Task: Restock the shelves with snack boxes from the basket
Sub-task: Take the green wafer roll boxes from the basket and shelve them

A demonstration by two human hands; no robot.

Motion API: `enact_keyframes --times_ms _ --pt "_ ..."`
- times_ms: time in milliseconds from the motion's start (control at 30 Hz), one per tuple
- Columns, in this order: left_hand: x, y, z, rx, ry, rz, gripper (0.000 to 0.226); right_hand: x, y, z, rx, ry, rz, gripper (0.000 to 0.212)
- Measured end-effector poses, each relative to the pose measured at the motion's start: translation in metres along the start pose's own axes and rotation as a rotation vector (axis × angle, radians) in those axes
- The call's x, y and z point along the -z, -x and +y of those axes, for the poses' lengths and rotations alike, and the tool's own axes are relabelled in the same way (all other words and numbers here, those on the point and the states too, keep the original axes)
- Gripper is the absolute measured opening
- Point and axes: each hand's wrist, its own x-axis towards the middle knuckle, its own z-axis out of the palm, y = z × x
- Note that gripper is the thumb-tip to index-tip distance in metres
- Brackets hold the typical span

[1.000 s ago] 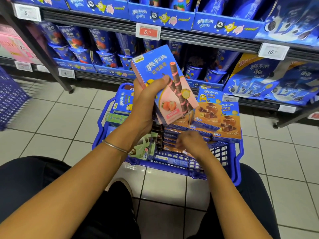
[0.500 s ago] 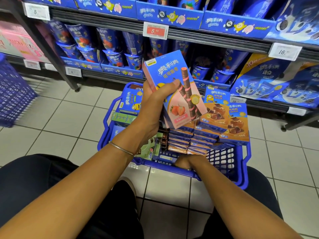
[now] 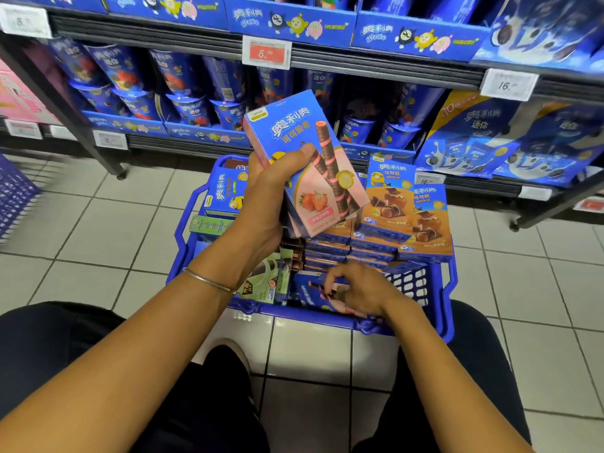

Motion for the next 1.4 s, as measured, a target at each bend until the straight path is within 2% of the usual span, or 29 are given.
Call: enact_keyframes --times_ms 133,267,367,467,533,633,700,800,967,1100,1133,1300,1400 --pt "-0.006 0.006 0.009 0.03 0.028 -0.004 0.077 0.027 0.028 -0.004 0.127 -0.285 0.127 0.023" --pt "-0.005 0.003 0.027 -0.012 0.004 -0.052 0.038 0.054 0.05 -0.01 0.2 -0.676 0.266 0.017" --pt "-0.006 0.004 0.043 -0.005 0.057 -0.074 0.015 0.069 0.058 -0.008 0.251 -0.942 0.335 0.041" --pt "-0.002 0.002 0.059 -0.001 0.138 -0.079 0.027 0.084 0.059 -0.011 0.239 -1.239 0.372 0.06" --pt "0.001 0.002 0.066 0.01 0.15 -0.082 0.037 0.096 0.058 -0.019 0.19 -1.364 0.424 0.06" --pt "0.007 -0.002 0.067 0.021 0.149 -0.119 0.021 0.114 0.058 -0.041 0.215 -1.624 0.439 0.039" --pt "0.008 -0.004 0.065 0.024 0.132 -0.091 0.023 0.125 0.061 -0.061 0.272 -1.779 0.443 0.029" --pt "0.003 -0.01 0.057 0.025 0.076 -0.034 0.047 0.135 0.063 -0.089 0.33 -1.813 0.411 0.022" --pt "0.002 -0.017 0.043 0.105 -0.026 0.009 0.078 0.141 0.043 -0.129 0.328 -1.636 0.346 0.02" --pt "0.01 -0.026 0.031 0.033 -0.129 0.016 0.06 0.138 0.017 -0.14 0.311 -1.554 0.285 0.012" --pt "0.012 -0.03 0.027 0.033 -0.139 0.032 0.066 0.136 0.011 -0.14 0.299 -1.551 0.268 0.013" --pt "0.015 -0.051 0.016 0.127 -0.107 0.104 0.124 0.13 -0.009 -0.14 0.214 -1.478 0.297 0.022" --pt "0.015 -0.059 0.013 0.139 -0.107 0.129 0.127 0.131 -0.014 -0.138 0.168 -1.444 0.307 0.016"
